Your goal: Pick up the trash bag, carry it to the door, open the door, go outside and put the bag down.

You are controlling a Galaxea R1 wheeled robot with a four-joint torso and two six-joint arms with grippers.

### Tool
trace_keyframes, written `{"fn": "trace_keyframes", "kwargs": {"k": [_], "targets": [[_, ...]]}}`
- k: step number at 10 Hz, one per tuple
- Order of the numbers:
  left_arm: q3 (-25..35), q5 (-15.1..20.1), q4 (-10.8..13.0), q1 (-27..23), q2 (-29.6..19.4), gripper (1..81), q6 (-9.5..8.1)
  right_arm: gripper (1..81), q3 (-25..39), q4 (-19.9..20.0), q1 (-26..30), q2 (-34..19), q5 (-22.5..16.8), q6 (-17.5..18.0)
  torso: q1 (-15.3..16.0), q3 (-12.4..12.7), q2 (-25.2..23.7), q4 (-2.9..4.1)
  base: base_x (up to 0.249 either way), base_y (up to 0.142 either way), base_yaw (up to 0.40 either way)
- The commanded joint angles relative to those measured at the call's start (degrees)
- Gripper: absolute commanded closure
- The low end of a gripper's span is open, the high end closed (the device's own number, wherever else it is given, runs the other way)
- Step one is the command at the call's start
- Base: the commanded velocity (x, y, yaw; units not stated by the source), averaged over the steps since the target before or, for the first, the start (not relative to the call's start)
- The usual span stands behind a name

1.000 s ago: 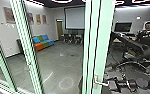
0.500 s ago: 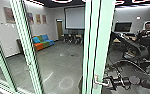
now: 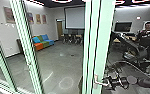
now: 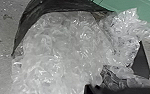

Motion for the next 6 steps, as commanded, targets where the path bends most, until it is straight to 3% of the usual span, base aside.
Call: {"fn": "trace_keyframes", "kwargs": {"k": [1,6], "targets": [[-0.09,2.78,-1.05,-3.56,-0.6,81.1,0.05,1.0,-3.21,0.24,8.99,1.27,-1.86,0.42,0.0,0.0,0.0,0.0,0.0,0.0,0.0],[-0.09,3.05,-1.23,-3.56,-0.52,81.1,0.05,1.0,-9.71,-0.38,8.55,7.07,-4.32,0.51,0.02,-0.02,0.0,0.0,0.0,0.0,0.0]]}}
